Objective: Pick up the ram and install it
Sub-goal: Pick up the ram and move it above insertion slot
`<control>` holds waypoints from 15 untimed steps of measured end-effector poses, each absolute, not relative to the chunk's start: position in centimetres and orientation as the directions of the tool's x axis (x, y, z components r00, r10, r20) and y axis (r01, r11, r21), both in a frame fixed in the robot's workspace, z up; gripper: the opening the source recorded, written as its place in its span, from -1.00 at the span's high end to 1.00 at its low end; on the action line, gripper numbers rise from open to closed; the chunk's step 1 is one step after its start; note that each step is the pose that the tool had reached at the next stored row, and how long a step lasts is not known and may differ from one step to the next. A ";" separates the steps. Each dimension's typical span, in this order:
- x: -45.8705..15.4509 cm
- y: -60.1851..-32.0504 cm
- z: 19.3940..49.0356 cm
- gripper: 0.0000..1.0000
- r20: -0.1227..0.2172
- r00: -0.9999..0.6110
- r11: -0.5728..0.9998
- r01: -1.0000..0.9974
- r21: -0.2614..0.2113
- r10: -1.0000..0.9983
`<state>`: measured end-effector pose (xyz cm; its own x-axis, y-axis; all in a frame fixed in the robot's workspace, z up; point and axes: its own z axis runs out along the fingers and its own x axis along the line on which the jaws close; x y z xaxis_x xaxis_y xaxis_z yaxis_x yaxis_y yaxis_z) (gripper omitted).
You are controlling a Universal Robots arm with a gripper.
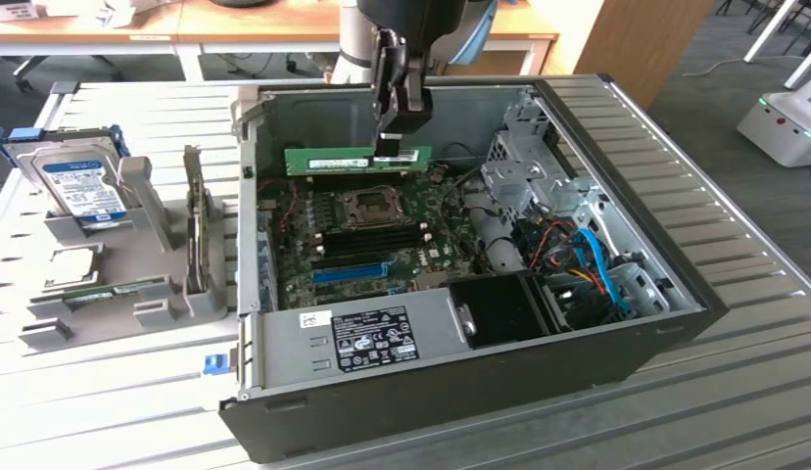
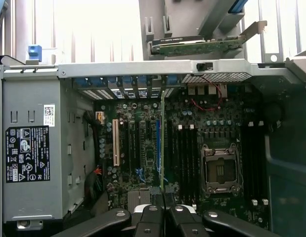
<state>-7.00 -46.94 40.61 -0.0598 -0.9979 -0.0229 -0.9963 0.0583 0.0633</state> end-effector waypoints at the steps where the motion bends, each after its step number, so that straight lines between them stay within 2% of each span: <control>1: -7.0 -46.9 40.6 0.76 -0.023 -0.060 0.058 -0.996 0.063 -0.998; 15: -7.0 -46.9 40.0 0.76 -0.023 -0.060 0.058 -0.996 0.063 -0.998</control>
<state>-7.00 -46.94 40.00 -0.0597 -0.9980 -0.0229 -0.9963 0.0582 0.0631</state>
